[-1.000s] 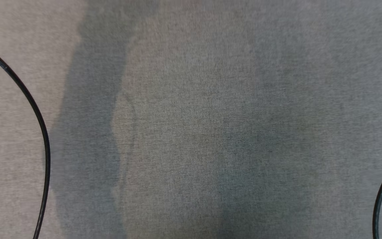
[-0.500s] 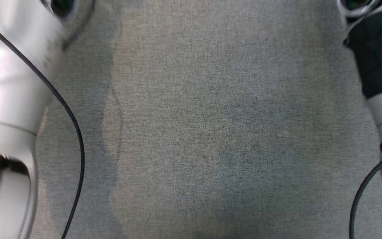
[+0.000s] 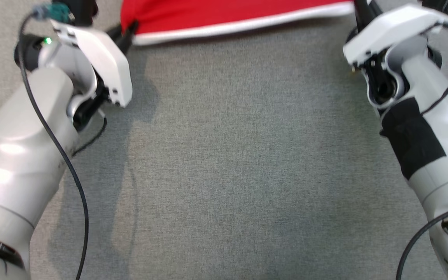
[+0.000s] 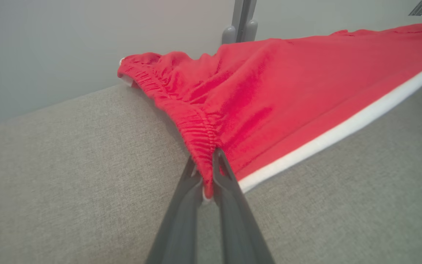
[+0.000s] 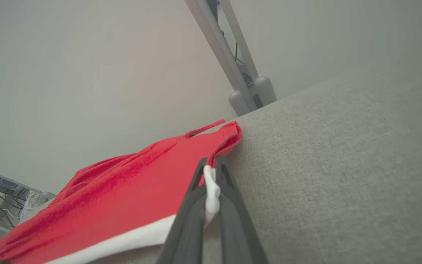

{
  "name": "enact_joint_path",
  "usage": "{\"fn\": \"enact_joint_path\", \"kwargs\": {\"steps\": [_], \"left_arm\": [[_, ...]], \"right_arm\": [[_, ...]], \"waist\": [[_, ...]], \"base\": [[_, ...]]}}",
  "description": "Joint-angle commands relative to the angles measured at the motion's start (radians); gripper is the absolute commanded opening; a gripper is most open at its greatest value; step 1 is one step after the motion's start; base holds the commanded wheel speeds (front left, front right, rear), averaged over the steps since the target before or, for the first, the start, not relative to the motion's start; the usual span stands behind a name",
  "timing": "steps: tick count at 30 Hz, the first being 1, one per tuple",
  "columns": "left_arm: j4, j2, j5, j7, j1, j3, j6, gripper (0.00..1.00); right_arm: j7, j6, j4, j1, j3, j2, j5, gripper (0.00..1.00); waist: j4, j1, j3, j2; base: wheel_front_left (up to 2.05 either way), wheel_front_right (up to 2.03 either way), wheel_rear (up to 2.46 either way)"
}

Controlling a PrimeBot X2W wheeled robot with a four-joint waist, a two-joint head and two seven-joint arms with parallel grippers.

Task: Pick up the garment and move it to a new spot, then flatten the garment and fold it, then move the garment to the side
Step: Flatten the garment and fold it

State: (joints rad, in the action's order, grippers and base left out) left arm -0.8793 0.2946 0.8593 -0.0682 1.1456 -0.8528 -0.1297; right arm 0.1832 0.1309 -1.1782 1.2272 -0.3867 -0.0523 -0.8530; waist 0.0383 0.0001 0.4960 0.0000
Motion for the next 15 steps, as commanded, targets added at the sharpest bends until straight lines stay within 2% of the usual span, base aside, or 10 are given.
{"fn": "enact_joint_path", "kwargs": {"steps": [1, 6, 15], "left_arm": [[0.005, 0.011, 0.003, 0.001, -0.014, -0.011, -0.001, 0.00], [0.021, 0.037, 0.007, 0.024, -0.075, -0.091, -0.001, 0.00], [0.016, 0.029, 0.045, 0.071, -0.173, -0.163, -0.001, 0.00]], "right_arm": [[-0.006, 0.000, -0.007, -0.019, -0.001, -0.013, -0.005, 0.00], [-0.054, 0.000, -0.007, -0.088, -0.037, -0.023, -0.019, 0.00], [-0.155, 0.000, 0.053, -0.233, -0.115, -0.080, -0.061, 0.00]], "waist": [[0.000, -0.0001, -0.029, 0.0000], [-0.001, -0.0001, -0.082, 0.0000], [0.002, -0.0001, -0.186, 0.0000]], "base": [[0.00, 0.00, 0.00], [0.00, 0.00, 0.00], [0.00, 0.00, 0.00]]}}
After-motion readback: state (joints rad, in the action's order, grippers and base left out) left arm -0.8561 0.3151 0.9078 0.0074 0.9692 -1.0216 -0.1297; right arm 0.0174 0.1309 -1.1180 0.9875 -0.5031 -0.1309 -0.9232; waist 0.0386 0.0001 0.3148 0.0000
